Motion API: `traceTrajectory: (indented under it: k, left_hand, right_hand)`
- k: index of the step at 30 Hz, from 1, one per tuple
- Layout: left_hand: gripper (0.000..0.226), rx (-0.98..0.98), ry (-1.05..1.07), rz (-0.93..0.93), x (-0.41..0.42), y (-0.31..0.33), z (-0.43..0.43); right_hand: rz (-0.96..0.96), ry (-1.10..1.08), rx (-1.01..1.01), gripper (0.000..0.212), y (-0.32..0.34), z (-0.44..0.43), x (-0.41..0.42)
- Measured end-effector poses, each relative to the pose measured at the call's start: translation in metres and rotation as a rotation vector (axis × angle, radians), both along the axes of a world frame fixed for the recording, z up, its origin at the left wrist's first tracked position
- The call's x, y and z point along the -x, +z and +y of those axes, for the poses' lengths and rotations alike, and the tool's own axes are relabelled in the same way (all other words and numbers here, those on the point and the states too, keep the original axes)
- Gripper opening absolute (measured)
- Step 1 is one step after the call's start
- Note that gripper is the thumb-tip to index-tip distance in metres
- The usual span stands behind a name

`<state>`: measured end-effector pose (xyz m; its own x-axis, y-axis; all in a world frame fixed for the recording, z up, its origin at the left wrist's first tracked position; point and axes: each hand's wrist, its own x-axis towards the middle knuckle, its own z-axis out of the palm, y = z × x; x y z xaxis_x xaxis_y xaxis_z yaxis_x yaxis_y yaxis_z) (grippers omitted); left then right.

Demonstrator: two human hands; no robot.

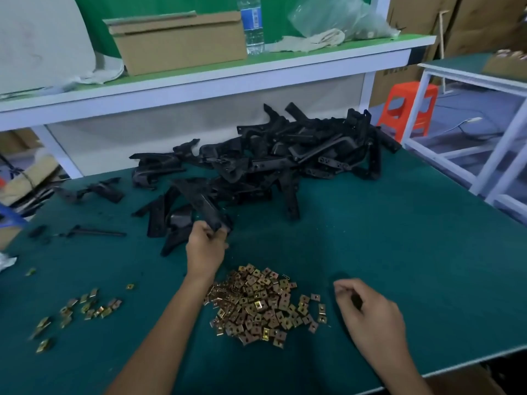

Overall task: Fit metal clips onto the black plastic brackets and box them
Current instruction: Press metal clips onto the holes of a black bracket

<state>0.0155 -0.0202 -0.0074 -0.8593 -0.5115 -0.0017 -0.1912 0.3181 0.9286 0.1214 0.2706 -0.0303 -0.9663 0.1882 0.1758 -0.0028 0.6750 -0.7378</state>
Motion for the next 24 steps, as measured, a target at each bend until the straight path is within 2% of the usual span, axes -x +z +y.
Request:
traceTrajectory:
  k: [3,6,9,11,12,13,15,16,19,22,24]
  left_hand:
    - [0.02,0.252,0.02,0.146,-0.022,0.022,0.006]
    - [0.02,0.436,-0.132,0.177,-0.051,0.048,0.027]
    - [0.018,0.587,-0.386,0.09,-0.088,0.051,0.071]
    - [0.018,0.802,-0.477,0.099,-0.106,0.041,0.097]
    - [0.018,0.903,-0.513,0.147,-0.111,0.034,0.107]
    - [0.018,0.967,-0.546,0.206,-0.113,0.028,0.112]
    - [0.02,1.016,-0.603,0.301,-0.115,0.022,0.116]
    - [0.023,1.0,-0.651,0.319,-0.114,0.019,0.115]
    - [0.032,0.871,-0.771,0.324,-0.11,0.015,0.105]
    - [0.022,0.82,-0.633,0.291,-0.095,0.011,0.081]
    - [0.028,0.882,-0.52,0.15,-0.081,0.007,0.061]
  right_hand:
    - [0.001,0.025,-0.035,0.009,0.002,-0.003,0.0]
    - [0.033,0.058,0.024,0.025,0.002,-0.003,-0.002]
    - [0.083,0.146,0.213,0.053,0.006,-0.013,-0.011]
    - [0.074,0.219,0.372,0.071,0.009,-0.027,-0.017]
    - [0.067,0.239,0.421,0.071,0.009,-0.035,-0.018]
    - [0.063,0.235,0.467,0.061,0.009,-0.041,-0.018]
    - [0.078,0.159,0.559,0.029,0.01,-0.046,-0.012]
    - [0.09,0.117,0.598,0.021,0.01,-0.044,-0.008]
    - [0.073,0.026,0.711,0.03,0.004,-0.034,0.003]
    - [-0.026,-0.029,0.798,0.032,-0.003,-0.025,0.013]
    - [-0.076,-0.048,0.803,0.03,-0.004,-0.019,0.017]
